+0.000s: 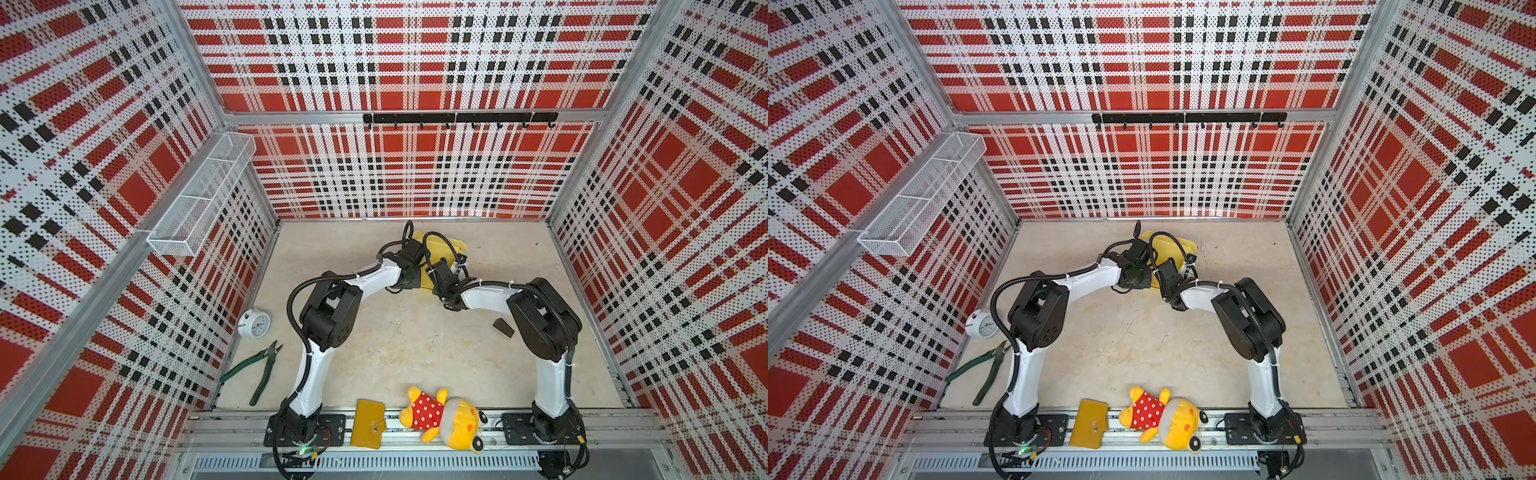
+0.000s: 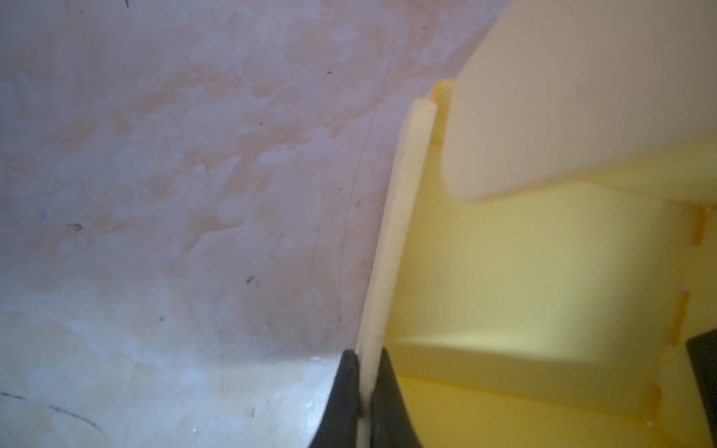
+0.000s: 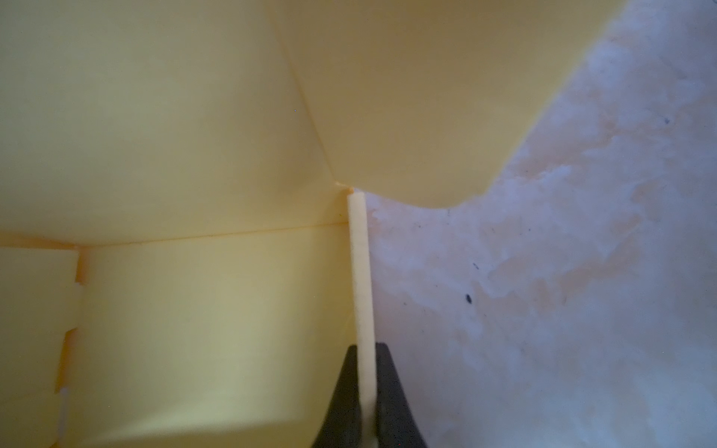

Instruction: Fold the paper box

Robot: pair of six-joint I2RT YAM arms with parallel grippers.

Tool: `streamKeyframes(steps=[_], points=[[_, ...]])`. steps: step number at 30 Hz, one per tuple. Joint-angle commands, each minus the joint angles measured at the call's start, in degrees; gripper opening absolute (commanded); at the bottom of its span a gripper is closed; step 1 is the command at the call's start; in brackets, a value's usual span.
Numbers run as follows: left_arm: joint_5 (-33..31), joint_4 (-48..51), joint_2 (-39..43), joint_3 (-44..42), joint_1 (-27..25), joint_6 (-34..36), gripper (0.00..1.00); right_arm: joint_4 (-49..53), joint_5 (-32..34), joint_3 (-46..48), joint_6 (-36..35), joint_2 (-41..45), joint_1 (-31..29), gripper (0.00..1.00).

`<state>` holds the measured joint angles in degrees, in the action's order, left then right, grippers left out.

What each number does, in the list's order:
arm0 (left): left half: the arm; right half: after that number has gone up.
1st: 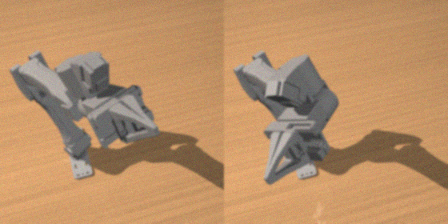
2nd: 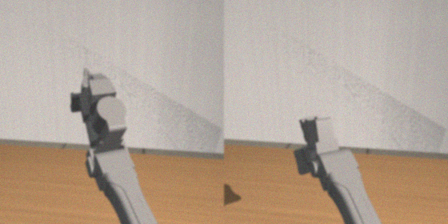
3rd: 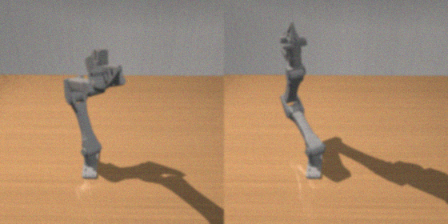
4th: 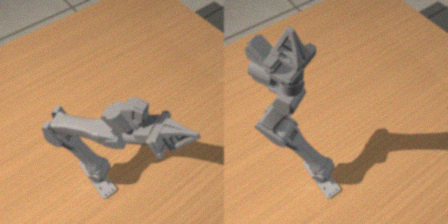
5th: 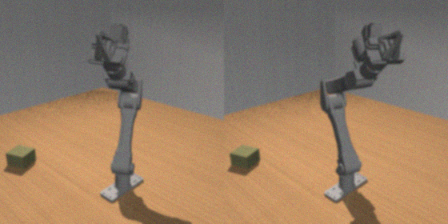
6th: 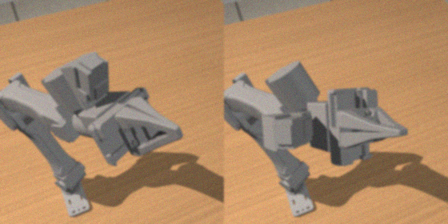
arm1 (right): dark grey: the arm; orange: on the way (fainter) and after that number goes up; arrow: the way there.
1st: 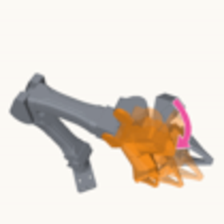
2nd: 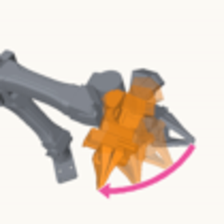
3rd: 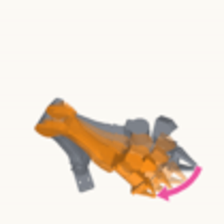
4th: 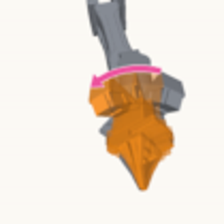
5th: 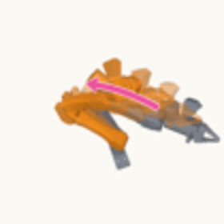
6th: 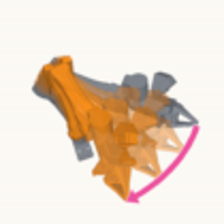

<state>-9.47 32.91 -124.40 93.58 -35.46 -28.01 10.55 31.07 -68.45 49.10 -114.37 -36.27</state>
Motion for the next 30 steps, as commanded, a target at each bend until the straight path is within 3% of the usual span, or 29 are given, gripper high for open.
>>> streamKeyframes(steps=[1,4,8,9,12,20,21,25,30], points=[[1.4,1.6,-0.5,0.6,-2.0,-1.6,0.13,-5.7,-2.5,-2.1,2.5,-0.5,-1.0,0.0],[0.1,1.7,0.1,1.5,-1.7,0.1,0.19,-5.7,-2.4,-2.0,2.4,-0.4,-1.0,0.0],[-0.9,3.3,-1.9,4.6,-1.3,1.3,0.19,-5.8,-2.4,-1.9,2.4,-0.3,-1.0,0.0],[-0.6,3.5,-2.3,5.0,-1.3,1.5,0.17,-5.9,-2.4,-1.8,2.4,-0.3,-1.0,0.0],[-1.4,3.7,-2.9,5.4,-1.4,1.5,0.0,-6.1,-2.5,-1.6,2.5,-0.1,-1.0,0.0],[-2.8,4.0,-2.8,5.6,-1.3,2.1,0.0,-6.4,-3.0,-1.9,2.2,-0.4,-1.0,0.0],[-2.8,4.0,-2.6,5.6,-1.4,2.1,0.01,-6.2,-3.0,-1.9,2.2,-0.5,-1.0,0.0],[-2.6,3.8,-1.0,5.4,-1.3,2.4,0.23,-6.3,-3.4,-2.0,2.2,-0.6,-1.0,0.0],[-2.3,3.2,2.0,5.1,-0.8,3.8,0.33,-5.7,-3.6,-2.4,2.5,-1.0,-0.9,0.0]])
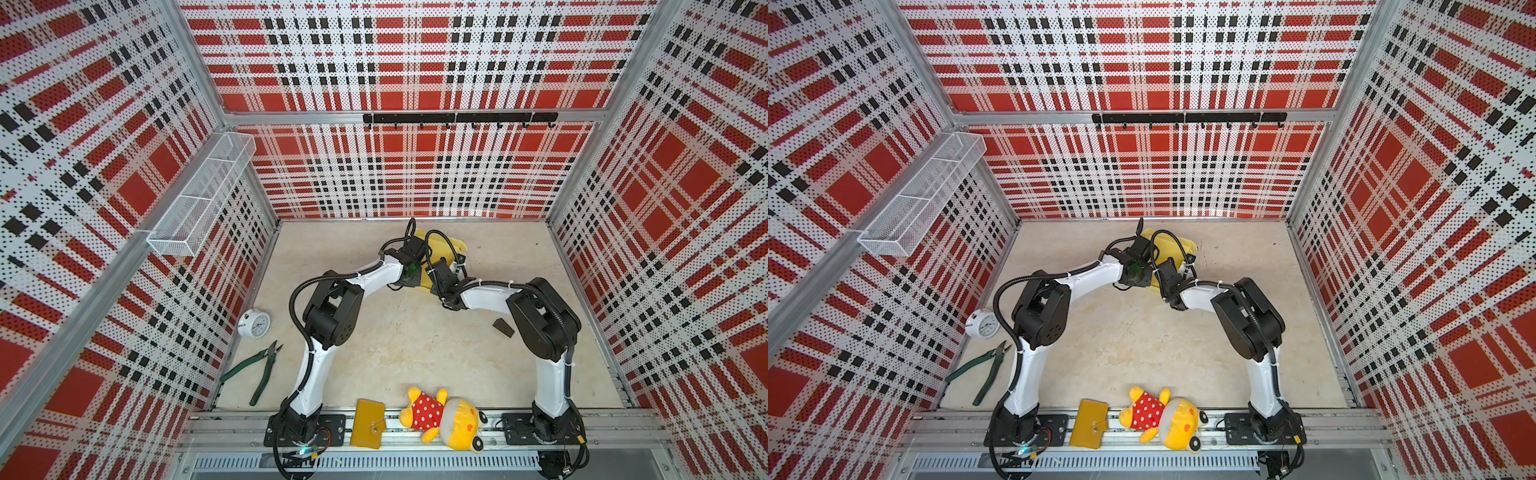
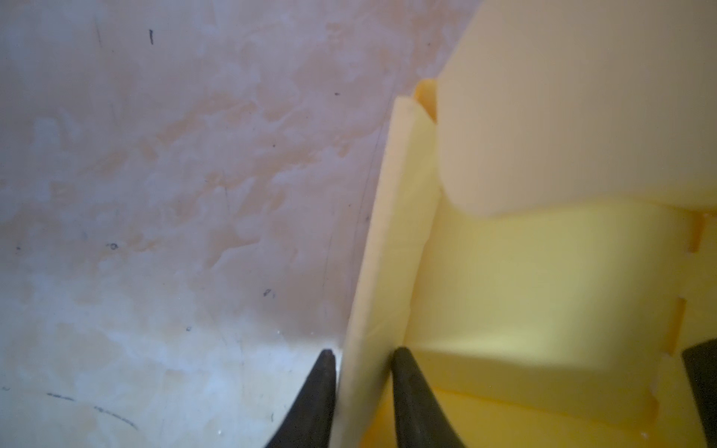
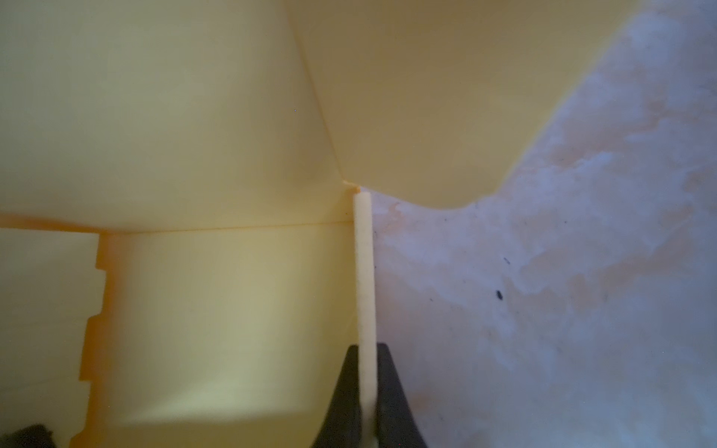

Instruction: Fold the paper box

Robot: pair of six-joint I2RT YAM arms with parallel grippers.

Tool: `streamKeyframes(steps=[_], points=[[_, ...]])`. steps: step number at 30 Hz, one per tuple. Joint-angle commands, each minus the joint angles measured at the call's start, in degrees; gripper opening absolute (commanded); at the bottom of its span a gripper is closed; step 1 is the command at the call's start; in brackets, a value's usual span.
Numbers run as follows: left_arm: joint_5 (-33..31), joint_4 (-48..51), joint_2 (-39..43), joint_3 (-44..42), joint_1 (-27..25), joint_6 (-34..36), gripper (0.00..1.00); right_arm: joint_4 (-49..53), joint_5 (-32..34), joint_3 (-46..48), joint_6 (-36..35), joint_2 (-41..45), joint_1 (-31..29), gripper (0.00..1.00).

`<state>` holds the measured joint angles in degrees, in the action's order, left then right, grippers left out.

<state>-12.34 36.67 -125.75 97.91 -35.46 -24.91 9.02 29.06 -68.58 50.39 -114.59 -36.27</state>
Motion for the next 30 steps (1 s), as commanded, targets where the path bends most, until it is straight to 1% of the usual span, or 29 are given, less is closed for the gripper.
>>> streamKeyframes(steps=[1,5,8,11,16,20,23,25,30], points=[[0.8,-0.7,3.8,0.9,-0.6,1.1,0.34,-4.0,-1.9,-2.3,1.3,-1.0,-0.8,0.0],[1.1,-0.8,5.4,1.1,-0.2,2.0,0.37,-3.9,-1.9,-2.4,1.4,-1.0,-0.7,0.0],[2.2,-1.1,5.7,1.4,0.4,2.4,0.4,-4.0,-2.1,-2.4,1.4,-1.0,-0.7,0.0],[3.7,-1.3,5.6,1.4,1.3,2.6,0.4,-3.8,-2.0,-2.5,1.3,-1.1,-0.7,0.0],[9.1,-3.1,6.3,1.1,2.8,4.2,0.36,-3.7,-2.1,-2.6,1.3,-1.2,-0.7,0.0],[11.6,-4.0,6.7,0.6,4.1,4.7,0.26,-3.7,-2.1,-2.7,1.3,-1.3,-0.7,0.0],[13.2,-4.3,6.7,0.5,4.8,5.0,0.25,-3.7,-2.2,-2.7,1.3,-1.3,-0.7,0.0],[14.8,-5.0,6.4,0.4,5.3,5.4,0.27,-3.7,-2.2,-2.7,1.3,-1.2,-0.7,0.0],[16.6,-4.9,4.9,2.1,6.3,5.7,0.3,-3.7,-2.3,-2.7,1.3,-1.3,-0.7,0.0]])
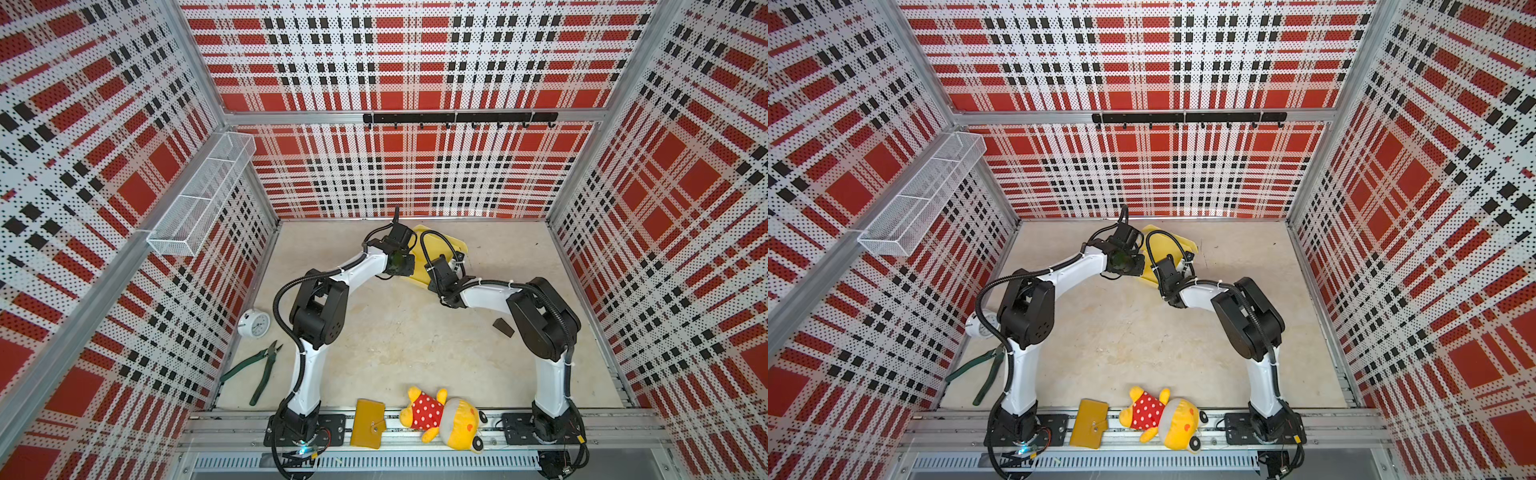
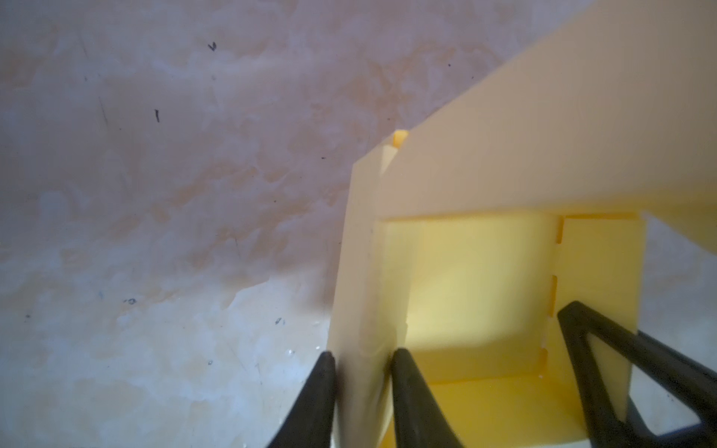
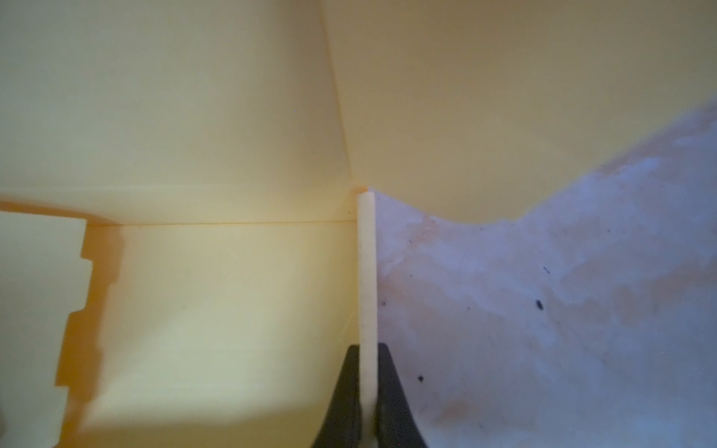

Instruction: Fold the paper box

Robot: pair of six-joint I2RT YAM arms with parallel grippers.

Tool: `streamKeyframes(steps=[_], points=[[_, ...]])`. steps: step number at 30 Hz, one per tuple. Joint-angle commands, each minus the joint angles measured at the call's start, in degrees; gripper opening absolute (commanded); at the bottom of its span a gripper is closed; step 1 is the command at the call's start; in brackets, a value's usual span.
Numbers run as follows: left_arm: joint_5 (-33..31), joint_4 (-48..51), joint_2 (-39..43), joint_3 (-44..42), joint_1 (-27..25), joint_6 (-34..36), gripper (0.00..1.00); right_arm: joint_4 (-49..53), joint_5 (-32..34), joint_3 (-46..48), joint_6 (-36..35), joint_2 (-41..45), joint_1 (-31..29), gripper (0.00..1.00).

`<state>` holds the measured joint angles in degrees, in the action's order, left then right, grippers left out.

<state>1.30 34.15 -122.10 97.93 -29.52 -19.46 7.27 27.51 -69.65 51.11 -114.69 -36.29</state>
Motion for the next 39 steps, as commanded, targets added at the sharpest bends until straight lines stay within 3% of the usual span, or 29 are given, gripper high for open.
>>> streamKeyframes(steps=[1,5,16,21,29,39], points=[[3.5,-2.3,1.1,2.4,0.5,0.4,0.31,-1.9,-0.7,-1.7,0.6,-1.1,-0.7,0.0],[5.1,-2.8,2.2,2.2,0.6,1.1,0.35,-1.9,-0.8,-1.7,0.6,-1.1,-0.7,0.0],[2.7,-1.2,1.4,4.1,1.6,2.9,0.32,-1.8,-0.9,-1.8,0.5,-1.2,-0.7,0.0],[2.5,-1.5,2.7,3.3,1.8,2.9,0.39,-1.8,-0.9,-1.9,0.5,-1.4,-0.7,0.0],[2.6,-0.8,-0.3,5.1,2.3,3.0,0.34,-1.8,-1.0,-1.8,0.6,-1.2,-0.7,0.0],[-7.5,0.9,-4.9,5.2,0.5,3.0,0.34,-1.8,-1.0,-1.9,0.5,-1.3,-0.6,0.0]])
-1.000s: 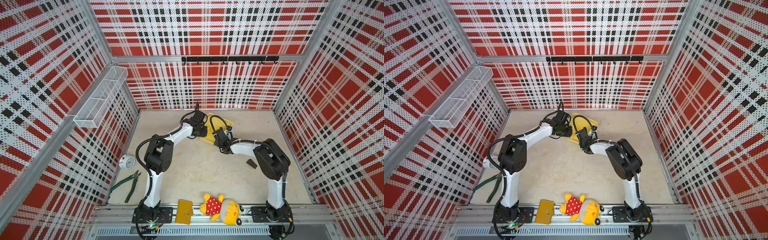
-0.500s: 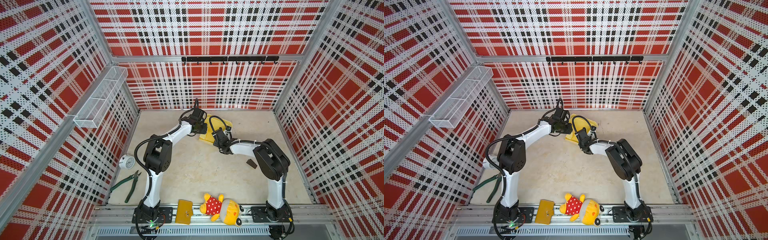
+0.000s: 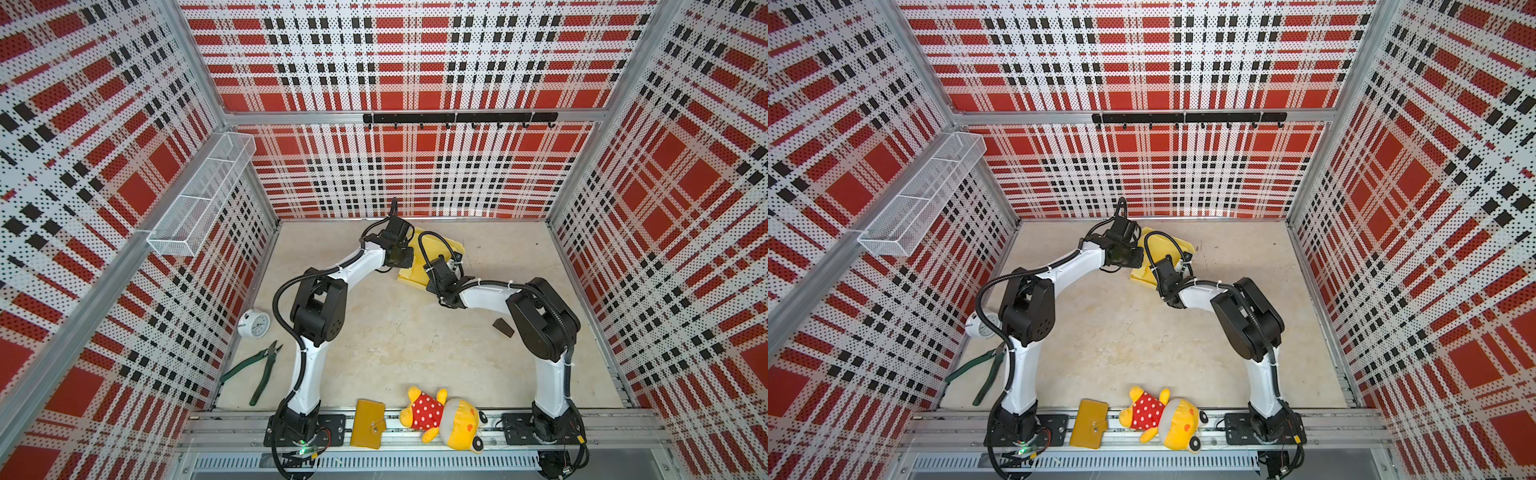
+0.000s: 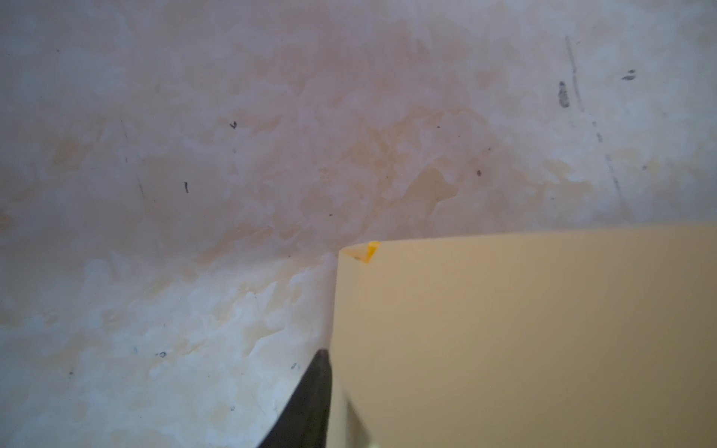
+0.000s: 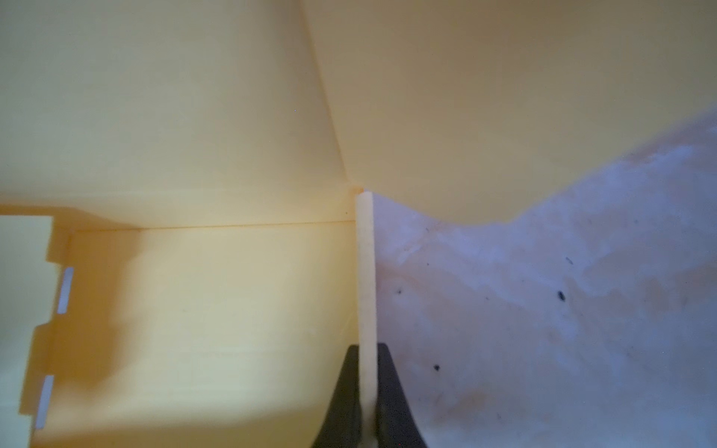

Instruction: Fold the paper box

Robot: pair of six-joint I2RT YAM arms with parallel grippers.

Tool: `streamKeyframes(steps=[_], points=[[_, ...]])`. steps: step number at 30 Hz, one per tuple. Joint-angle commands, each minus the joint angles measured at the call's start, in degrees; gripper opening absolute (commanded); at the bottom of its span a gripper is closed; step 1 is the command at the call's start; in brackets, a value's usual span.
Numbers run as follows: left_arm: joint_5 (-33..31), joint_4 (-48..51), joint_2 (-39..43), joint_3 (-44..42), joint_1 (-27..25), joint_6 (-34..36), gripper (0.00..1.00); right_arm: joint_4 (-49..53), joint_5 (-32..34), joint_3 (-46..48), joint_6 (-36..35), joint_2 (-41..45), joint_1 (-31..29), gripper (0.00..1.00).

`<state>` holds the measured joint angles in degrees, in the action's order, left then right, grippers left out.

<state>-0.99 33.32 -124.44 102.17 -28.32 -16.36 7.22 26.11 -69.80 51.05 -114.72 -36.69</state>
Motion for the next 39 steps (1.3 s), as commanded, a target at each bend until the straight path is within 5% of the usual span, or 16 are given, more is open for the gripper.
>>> streamKeyframes(steps=[1,7,15,21,31,39], points=[[-6.1,2.0,-3.1,1.1,-0.7,-0.2,0.36,-1.8,0.3,-1.7,0.6,-1.3,-0.3,0.0],[-5.7,1.8,-5.2,1.0,-1.2,-0.1,0.32,-1.8,0.3,-1.8,0.6,-1.4,-0.3,0.0],[-7.8,1.8,-6.6,0.8,-2.5,1.0,0.13,-1.9,0.1,-1.8,0.5,-1.5,-0.3,0.0],[-9.4,2.0,-8.3,1.6,-4.2,1.5,0.26,-1.9,-0.6,-2.1,0.6,-1.9,-0.3,0.0],[-10.7,2.2,-9.2,1.0,-4.7,1.7,0.16,-1.8,-0.6,-2.1,0.7,-1.9,-0.3,0.0],[-9.3,2.1,-5.3,0.2,-4.4,1.6,0.31,-1.6,-0.7,-2.4,0.7,-2.1,-0.3,0.0]])
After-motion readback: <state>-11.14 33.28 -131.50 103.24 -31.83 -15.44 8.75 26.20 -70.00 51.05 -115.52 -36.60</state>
